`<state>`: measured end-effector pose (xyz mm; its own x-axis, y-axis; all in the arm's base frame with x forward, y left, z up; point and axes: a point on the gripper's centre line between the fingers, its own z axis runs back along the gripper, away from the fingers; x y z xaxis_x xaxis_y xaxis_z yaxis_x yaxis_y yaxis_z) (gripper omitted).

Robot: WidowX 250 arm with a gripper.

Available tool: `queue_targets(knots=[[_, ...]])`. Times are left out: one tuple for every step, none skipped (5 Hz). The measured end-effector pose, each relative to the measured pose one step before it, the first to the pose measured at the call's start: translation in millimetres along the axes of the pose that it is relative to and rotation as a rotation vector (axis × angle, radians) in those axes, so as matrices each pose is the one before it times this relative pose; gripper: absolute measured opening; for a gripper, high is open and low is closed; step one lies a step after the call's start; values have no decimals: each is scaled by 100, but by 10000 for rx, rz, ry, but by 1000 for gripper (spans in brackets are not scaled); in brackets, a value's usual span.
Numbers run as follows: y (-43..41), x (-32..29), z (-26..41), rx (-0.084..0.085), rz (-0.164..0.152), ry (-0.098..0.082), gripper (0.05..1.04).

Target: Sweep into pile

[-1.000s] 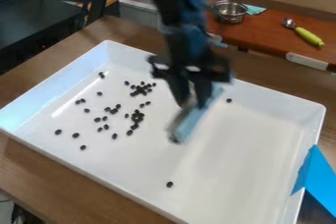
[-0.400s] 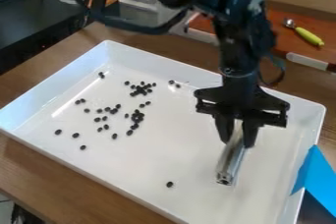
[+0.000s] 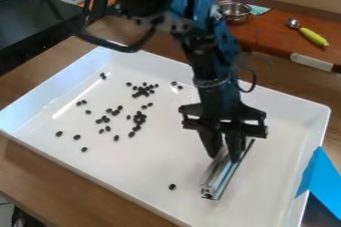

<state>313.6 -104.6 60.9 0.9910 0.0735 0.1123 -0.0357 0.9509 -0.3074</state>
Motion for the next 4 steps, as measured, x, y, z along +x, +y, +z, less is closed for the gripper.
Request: queue_targets(knots=[[1637, -632, 133, -234, -24, -17, 334], [1599, -927, 53, 198, -343, -515, 334], [1890, -264, 568, 114, -132, -257, 334], [2757, 368, 1187, 19, 351, -349, 334]])
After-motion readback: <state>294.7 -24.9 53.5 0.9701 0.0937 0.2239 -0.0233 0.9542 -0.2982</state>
